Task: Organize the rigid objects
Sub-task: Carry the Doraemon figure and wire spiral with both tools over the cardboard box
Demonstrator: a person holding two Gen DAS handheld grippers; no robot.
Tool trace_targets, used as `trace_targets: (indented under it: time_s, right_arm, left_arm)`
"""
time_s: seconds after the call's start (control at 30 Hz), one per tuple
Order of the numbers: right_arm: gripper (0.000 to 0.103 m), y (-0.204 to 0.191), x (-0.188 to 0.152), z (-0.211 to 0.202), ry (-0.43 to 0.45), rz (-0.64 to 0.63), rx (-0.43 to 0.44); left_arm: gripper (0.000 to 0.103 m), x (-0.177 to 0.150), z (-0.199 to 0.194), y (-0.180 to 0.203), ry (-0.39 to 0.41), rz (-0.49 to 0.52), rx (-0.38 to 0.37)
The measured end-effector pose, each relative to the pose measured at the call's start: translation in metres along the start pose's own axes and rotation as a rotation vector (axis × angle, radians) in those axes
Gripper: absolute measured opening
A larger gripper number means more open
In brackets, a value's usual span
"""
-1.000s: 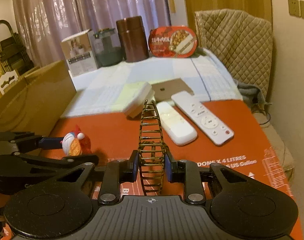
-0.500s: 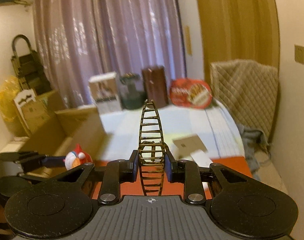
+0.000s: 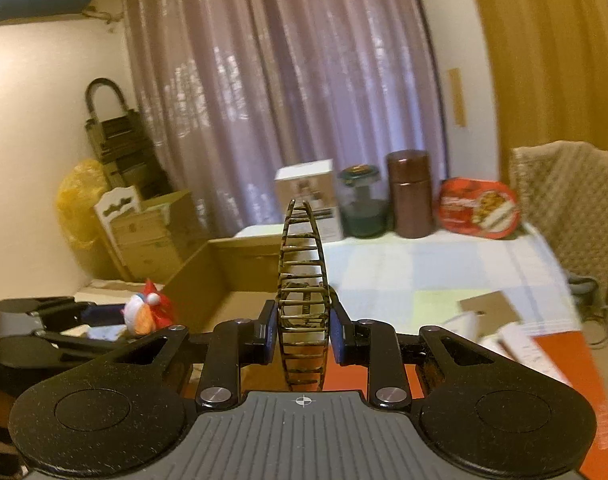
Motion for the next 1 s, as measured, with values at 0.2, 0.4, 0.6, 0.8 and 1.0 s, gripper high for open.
trace_targets:
  time_s: [0.2,0.4,0.6,0.8,1.0]
  right_arm:
    - [0.023,-0.027,-0.026,0.036,-0.055,0.010,0.060]
    - [0.023,-0.043,-0.032,0.066,-0.077,-0.008,0.103]
    - [0.023,-0.053,-0.047,0.101,-0.132,0.019,0.140]
    - [0.023,-0.057,-0.061,0.122,-0.182,0.025,0.140]
    - [0.023,-0.059,-0.071,0.126,-0.213,-0.005,0.137]
  left_arm:
    - [0.063,-0.009,0.000,-0.048,-0.025,-0.018,0.067]
    - [0.063,-0.017,0.009,-0.077,-0.043,-0.058,0.094]
    - [0.063,-0.026,0.024,-0.092,-0.073,-0.089,0.093]
    - [0.063,-0.037,0.041,-0.098,-0.106,-0.093,0.090]
    - [0.063,-0.051,0.054,-0.101,-0.138,-0.112,0.086]
Point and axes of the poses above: each gripper's, at about its wrist camera, not at the fingertips, and z roughly the way its jaws point, y to its right, x to its top, the point moved 10 cm from there along z, roughly the way its jaws point, and after that the axes turned 13 degrees about y, right-handed, at the moved point
